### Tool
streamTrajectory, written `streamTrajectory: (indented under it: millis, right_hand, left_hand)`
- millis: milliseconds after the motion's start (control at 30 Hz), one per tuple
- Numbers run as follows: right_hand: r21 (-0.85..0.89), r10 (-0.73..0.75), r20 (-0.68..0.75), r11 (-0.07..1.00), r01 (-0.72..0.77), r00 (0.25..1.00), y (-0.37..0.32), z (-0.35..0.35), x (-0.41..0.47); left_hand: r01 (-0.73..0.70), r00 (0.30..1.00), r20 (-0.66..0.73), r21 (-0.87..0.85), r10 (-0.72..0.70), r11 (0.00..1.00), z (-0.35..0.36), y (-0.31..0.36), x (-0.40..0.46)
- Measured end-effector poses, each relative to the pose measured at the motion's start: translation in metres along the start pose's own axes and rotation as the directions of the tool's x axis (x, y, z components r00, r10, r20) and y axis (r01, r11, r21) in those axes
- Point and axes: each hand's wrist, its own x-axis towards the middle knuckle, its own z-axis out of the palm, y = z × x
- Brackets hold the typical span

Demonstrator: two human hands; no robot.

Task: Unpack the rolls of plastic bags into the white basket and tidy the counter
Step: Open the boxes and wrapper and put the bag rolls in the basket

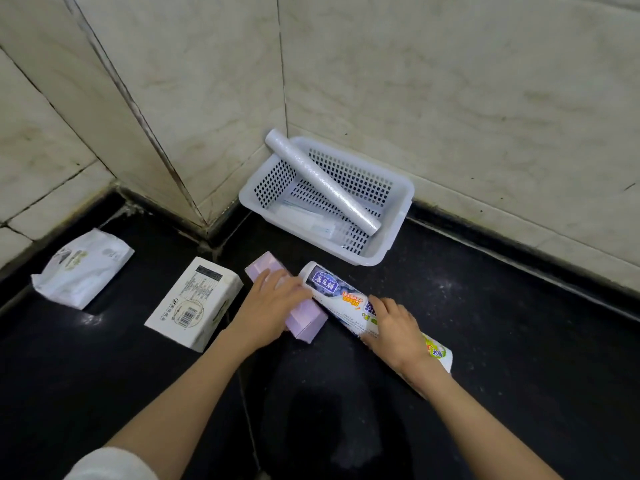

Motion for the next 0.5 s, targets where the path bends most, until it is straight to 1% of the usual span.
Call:
streamTrajectory:
  millis: [67, 100, 133, 167, 200, 233, 267, 333, 400, 433, 500]
  right_hand:
    - [0.025, -0.055, -0.073, 0.998, 0.057, 0.996, -0.007, -0.002, -0.001]
    - [0.062, -0.085, -0.111, 0.994, 0.092, 0.990, -0.011, -0.003, -0.001]
    - [0.126, -0.114, -0.150, 0.983, 0.133, 0.982, -0.017, -0.005, -0.001]
    - [0.222, -0.130, -0.182, 0.960, 0.170, 0.975, -0.023, -0.009, -0.002]
    - [0.340, -0.127, -0.194, 0.921, 0.188, 0.973, -0.030, -0.014, -0.002]
    - [0.460, -0.112, -0.182, 0.868, 0.185, 0.977, -0.038, -0.020, -0.003]
    - [0.566, -0.097, -0.149, 0.808, 0.165, 0.984, -0.045, -0.026, -0.004]
    - [0.711, -0.101, -0.065, 0.694, 0.117, 0.993, -0.060, -0.037, -0.005]
    - [0.766, -0.149, -0.020, 0.634, 0.111, 0.989, -0.072, -0.045, -0.003]
    - [0.774, -0.179, -0.014, 0.621, 0.124, 0.984, -0.077, -0.047, -0.002]
    - [0.781, -0.225, -0.019, 0.605, 0.155, 0.974, -0.087, -0.053, -0.003]
  left_hand:
    - [0.023, 0.995, -0.096, -0.094, -0.032, 0.995, -0.011, -0.002, -0.001]
    - [0.061, 0.987, -0.134, -0.175, -0.086, 0.983, -0.018, -0.002, -0.002]
    - [0.108, 0.973, -0.164, -0.295, -0.162, 0.949, -0.027, -0.002, -0.002]
    - [0.148, 0.954, -0.172, -0.443, -0.246, 0.884, -0.037, 0.000, -0.003]
    - [0.170, 0.936, -0.154, -0.593, -0.318, 0.787, -0.047, 0.001, -0.006]
    - [0.171, 0.923, -0.125, -0.716, -0.364, 0.677, -0.056, 0.001, -0.010]
    - [0.158, 0.917, -0.096, -0.803, -0.387, 0.574, -0.064, 0.001, -0.014]
    - [0.119, 0.919, -0.058, -0.902, -0.389, 0.416, -0.077, 0.000, -0.025]
    - [0.076, 0.923, -0.047, -0.951, -0.382, 0.301, -0.088, -0.001, -0.035]
    - [0.061, 0.924, -0.043, -0.964, -0.380, 0.257, -0.093, -0.001, -0.039]
    - [0.057, 0.926, -0.030, -0.974, -0.375, 0.219, -0.100, -0.002, -0.046]
